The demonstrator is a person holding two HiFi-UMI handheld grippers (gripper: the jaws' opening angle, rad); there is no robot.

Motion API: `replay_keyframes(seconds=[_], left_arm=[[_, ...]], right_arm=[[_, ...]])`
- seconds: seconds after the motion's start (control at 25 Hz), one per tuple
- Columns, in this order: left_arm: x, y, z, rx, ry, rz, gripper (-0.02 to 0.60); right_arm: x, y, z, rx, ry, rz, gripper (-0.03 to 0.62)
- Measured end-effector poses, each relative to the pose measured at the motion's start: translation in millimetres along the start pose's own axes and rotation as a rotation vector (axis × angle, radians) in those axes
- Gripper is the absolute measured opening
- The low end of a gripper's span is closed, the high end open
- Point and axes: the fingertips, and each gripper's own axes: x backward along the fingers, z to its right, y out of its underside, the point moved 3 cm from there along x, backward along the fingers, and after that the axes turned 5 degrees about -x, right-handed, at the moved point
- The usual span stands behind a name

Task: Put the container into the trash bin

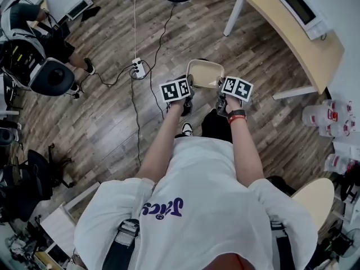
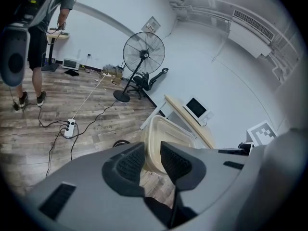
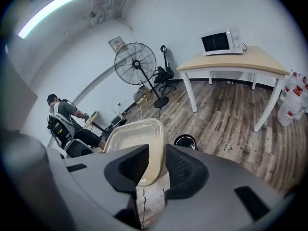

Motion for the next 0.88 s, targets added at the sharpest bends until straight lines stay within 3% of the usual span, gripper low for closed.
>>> replay_keyframes(seconds=[0.28,0.88], left_arm=[[-58,-14,-10,0.011,-0.024,-0.010,0.103],[-168,-16,-27,0.108,-0.124,-0.144,0.103]], right_arm=[[-54,-33,24,0.002,-0.023,-0.041,0.104],[-149,-72,86,-0.070,-0.001,-0.212,0.104]])
